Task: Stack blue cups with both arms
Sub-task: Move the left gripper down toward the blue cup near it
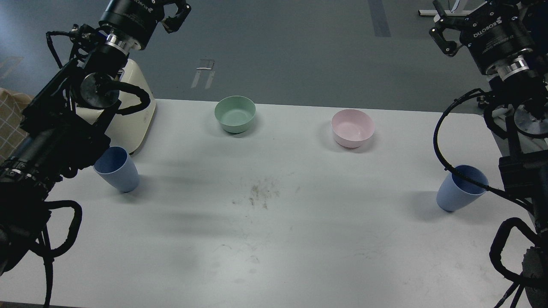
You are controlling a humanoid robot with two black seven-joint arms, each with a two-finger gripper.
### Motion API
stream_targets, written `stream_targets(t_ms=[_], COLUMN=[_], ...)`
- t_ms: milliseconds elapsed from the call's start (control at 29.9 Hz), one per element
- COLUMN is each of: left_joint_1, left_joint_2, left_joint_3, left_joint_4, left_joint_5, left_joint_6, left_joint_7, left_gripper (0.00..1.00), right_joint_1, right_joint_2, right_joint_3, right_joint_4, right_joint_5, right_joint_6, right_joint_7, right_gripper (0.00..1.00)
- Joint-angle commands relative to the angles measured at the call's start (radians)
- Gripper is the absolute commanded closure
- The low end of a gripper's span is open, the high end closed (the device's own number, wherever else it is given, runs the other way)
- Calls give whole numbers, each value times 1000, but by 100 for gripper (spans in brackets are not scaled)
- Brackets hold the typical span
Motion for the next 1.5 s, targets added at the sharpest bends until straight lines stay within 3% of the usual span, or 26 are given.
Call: stream_targets(t_ms=[0,434,635,702,802,902,1036,1103,1169,1236,1470], left_joint_1=[-2,3,13,33,101,218,357,392,434,441,474], left_joint_2=[5,2,25,72,141,274,406,440,520,569,633], left_joint_3=[4,5,5,10,28,50,40,30,30,40,48], left_joint_4=[-2,-2,-25,-87,-199,-392,-534,-568,-630,-654,-657], left_joint_5=[2,9,23,58,101,130,230,291,452,590,1096], left_joint_6=[1,16,-14,-2,33,75,110,119,122,127,138], left_joint_7=[1,6,-17,-40,-42,-42,-45,-52,-107,-141,-148], left_gripper=[2,2,2,2,2,2,3,4,13,14,14], right_joint_1=[-8,-40,-41,-41,-45,-58,-68,-74,-83,-92,-94], right_joint_2=[1,-10,-11,-13,-17,-20,-31,-33,-33,-33,-30], right_joint_3=[1,3,9,10,20,40,49,49,49,55,75], right_joint_4=[8,57,57,57,57,57,59,59,60,62,86], right_joint_5=[0,0,0,0,0,0,0,0,0,0,0], right_joint_6=[1,1,1,1,1,1,1,1,1,1,1], right_joint_7=[4,3,3,3,3,3,3,3,3,3,3], right_gripper=[0,0,0,0,0,0,0,0,0,0,0])
